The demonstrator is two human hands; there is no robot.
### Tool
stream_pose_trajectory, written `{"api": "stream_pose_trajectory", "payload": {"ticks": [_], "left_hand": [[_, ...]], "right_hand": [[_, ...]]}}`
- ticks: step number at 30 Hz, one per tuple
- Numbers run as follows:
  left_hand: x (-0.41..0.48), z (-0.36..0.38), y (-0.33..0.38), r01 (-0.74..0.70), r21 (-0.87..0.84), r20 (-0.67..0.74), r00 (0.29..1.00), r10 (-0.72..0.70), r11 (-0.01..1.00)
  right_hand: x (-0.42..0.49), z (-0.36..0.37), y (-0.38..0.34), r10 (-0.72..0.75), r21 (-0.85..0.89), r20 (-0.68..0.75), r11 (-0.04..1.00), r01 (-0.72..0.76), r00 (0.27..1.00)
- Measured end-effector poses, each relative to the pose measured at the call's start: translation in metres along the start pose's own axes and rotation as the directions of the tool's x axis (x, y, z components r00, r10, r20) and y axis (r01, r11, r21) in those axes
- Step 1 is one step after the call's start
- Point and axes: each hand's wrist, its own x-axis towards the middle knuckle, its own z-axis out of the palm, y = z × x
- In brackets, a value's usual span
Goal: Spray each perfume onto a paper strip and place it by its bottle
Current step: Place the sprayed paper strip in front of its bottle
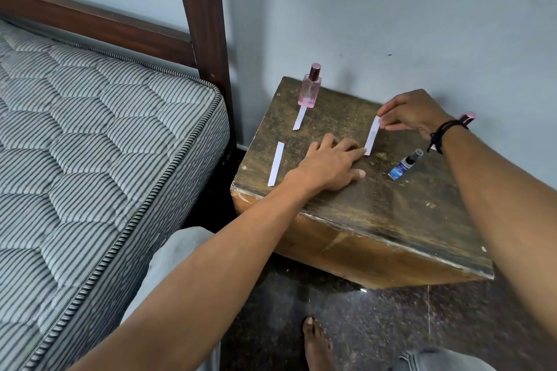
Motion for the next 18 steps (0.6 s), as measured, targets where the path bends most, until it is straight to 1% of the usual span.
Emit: {"api": "stream_pose_trajectory", "payload": {"ticks": [6,10,18], "left_hand": [[0.003,0.0,0.004,-0.001,0.055,0.025,1.0,-0.001,0.999],[0.004,-0.002,0.004,0.006,0.05,0.027,1.0,-0.008,0.999],[0.003,-0.004,0.004,0.004,0.039,0.032,0.999,-0.005,0.999]], "right_hand": [[0.015,0.009,0.013,-0.028,0.037,0.007,0.999,0.027,1.0],[0.017,0.009,0.016,-0.039,0.076,0.008,0.996,0.038,0.999],[0.016,0.015,0.019,-0.077,0.04,-0.016,0.996,0.077,0.997]]}}
